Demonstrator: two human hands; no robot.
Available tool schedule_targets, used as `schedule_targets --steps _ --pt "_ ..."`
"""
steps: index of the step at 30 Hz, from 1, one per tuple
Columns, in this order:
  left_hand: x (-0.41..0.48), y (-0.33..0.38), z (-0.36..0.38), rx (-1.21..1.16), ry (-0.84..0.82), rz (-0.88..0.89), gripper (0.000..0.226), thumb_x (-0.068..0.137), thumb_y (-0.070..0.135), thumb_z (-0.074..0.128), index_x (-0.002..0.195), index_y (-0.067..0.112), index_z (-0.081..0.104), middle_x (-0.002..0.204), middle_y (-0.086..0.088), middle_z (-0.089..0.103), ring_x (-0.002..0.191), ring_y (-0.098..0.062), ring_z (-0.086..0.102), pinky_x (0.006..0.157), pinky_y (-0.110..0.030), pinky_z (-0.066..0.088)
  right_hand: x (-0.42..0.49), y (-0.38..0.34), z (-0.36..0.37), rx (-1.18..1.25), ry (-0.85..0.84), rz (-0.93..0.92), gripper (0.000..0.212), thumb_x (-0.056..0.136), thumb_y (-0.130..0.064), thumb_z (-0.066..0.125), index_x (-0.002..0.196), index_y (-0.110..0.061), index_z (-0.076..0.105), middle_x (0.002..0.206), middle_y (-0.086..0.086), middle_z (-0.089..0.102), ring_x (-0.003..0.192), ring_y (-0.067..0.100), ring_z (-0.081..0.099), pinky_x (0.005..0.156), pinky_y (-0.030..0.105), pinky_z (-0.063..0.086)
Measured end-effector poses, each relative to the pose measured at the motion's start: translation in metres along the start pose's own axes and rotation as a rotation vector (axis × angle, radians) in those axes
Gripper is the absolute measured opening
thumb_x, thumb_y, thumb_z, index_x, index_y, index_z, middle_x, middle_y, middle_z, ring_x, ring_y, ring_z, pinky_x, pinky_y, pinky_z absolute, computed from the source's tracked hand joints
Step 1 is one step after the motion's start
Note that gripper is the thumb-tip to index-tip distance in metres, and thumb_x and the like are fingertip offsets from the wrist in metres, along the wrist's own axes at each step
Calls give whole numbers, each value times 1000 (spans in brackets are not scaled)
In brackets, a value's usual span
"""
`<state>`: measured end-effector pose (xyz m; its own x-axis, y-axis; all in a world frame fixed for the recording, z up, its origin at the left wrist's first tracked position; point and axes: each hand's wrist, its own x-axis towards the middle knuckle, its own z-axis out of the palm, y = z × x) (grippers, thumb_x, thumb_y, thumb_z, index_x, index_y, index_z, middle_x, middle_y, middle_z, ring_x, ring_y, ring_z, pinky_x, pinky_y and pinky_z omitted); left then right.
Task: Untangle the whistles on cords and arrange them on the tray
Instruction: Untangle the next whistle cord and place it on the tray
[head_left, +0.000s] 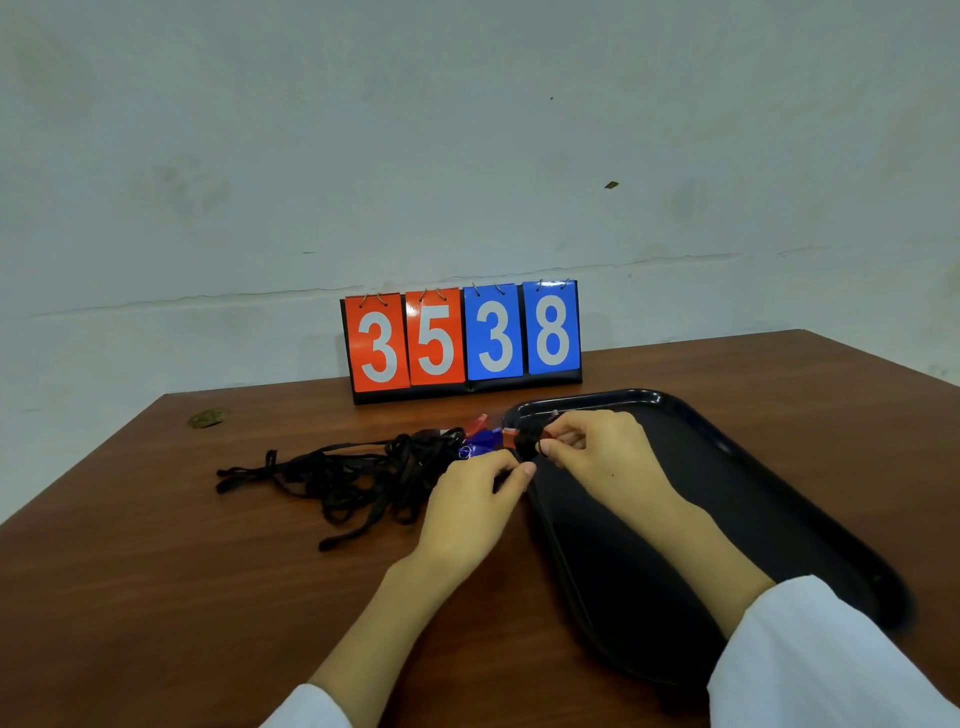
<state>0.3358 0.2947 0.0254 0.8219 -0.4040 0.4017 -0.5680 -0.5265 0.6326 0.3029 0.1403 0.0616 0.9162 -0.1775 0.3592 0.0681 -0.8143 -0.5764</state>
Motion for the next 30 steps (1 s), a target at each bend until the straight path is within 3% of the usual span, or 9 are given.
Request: schedule_targets --steps 3,7,12,16,19,27,30 --pt "0 1 -7 46 38 61 21 89 39 58 80 24 68 72 6 65 69 -6 59 66 -26 48 -1 -1 0 -68 -32 -49 21 86 -26 63 106 -19 67 95 -4 69 86 5 59 85 23 49" --pt "0 3 -12 40 124 106 12 84 33 67 85 22 72 78 10 65 74 -3 58 69 -18 45 -1 -1 3 -110 -81 -126 24 86 -28 63 108 -21 67 98 -5 69 84 1 56 84 22 49" --pt "2 8 -16 -179 206 -31 4 83 22 69 81 18 69 67 3 63 58 -8 60 57 -20 51 -4 -2 6 -154 -131 -244 24 85 -31 64 106 -21 69 95 -5 71 83 3 60 82 22 51" --pt "3 8 -21 -315 211 -126 5 82 21 70 85 17 71 66 -1 66 55 -8 62 52 -16 49 -5 -4 8 -150 -139 -324 26 84 -29 65 109 -20 68 97 -3 71 86 5 62 83 20 49" --pt "6 6 -21 -302 203 -140 4 80 22 72 81 19 73 68 1 67 62 -10 62 57 -17 50 -6 -6 8 -136 -193 -322 27 84 -27 66 110 -20 68 98 -2 71 86 6 64 85 23 51" --pt "6 6 -35 -566 34 -326 8 80 20 72 82 14 76 82 0 73 75 -2 65 65 -11 46 -6 -10 7 62 -240 -262 24 81 -18 68 106 -19 70 94 -3 71 76 -2 60 75 8 46" --pt "6 7 -35 -545 62 -321 4 80 17 72 80 19 75 79 3 72 72 -2 65 62 -12 46 -7 -7 12 -55 -147 -376 27 82 -21 68 109 -18 69 101 0 71 90 6 64 86 18 49"
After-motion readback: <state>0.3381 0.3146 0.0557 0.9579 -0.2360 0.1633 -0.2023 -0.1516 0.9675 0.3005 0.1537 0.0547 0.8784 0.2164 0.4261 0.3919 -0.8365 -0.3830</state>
